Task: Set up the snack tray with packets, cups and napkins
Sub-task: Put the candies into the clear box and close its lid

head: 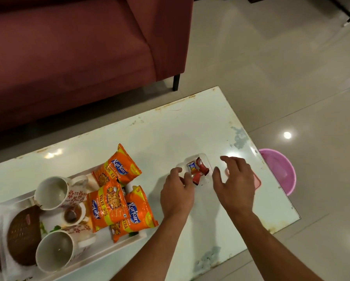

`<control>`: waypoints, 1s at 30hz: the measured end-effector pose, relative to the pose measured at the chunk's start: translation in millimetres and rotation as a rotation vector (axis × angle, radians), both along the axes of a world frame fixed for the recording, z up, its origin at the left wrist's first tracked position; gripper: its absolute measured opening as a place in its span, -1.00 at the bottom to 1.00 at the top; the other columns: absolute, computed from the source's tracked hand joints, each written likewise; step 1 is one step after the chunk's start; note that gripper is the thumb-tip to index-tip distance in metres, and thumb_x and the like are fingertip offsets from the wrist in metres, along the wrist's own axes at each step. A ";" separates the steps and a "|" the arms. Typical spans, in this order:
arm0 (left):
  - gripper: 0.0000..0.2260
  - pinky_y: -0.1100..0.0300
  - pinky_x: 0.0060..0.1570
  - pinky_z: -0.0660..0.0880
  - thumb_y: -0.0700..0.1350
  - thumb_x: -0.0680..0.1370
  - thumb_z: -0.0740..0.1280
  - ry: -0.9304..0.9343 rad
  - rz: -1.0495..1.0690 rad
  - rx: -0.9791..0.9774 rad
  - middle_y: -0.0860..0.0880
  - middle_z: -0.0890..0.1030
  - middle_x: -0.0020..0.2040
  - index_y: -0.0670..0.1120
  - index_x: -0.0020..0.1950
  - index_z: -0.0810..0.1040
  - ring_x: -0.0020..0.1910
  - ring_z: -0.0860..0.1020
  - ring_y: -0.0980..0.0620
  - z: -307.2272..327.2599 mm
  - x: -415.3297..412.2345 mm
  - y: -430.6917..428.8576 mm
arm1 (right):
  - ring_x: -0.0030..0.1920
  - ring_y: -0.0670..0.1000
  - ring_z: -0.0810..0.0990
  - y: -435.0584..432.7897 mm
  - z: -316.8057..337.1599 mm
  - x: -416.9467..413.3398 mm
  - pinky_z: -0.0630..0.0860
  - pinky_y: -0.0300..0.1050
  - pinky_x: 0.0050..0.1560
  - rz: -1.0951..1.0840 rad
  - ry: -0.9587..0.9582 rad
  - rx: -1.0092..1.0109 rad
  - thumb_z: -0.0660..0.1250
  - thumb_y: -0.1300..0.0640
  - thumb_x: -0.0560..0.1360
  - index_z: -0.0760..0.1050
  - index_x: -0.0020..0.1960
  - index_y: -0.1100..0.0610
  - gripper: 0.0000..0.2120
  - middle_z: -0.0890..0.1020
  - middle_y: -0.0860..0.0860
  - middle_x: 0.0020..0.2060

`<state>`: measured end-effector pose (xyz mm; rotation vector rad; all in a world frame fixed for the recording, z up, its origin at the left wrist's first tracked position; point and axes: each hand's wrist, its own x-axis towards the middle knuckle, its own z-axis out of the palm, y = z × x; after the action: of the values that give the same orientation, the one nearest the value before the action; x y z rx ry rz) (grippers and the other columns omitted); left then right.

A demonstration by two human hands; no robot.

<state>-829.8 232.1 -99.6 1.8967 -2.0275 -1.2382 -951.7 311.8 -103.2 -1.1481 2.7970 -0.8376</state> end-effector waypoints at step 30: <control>-0.66 0.02 0.03 0.66 0.08 0.70 0.11 0.008 -0.077 0.030 0.00 0.71 0.11 0.01 0.28 0.59 -0.03 0.69 -0.01 -3.5 5.4 -8.4 | 0.10 0.13 0.55 -11.1 6.2 48.8 0.58 -0.03 -0.15 -0.051 -0.117 0.333 0.42 -0.40 0.34 0.58 0.16 0.08 -0.36 0.59 0.08 0.18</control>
<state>-824.4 223.8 -103.0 1.8398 -2.1083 -1.2990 -902.9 300.7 -97.0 -0.9460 2.7393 -0.4022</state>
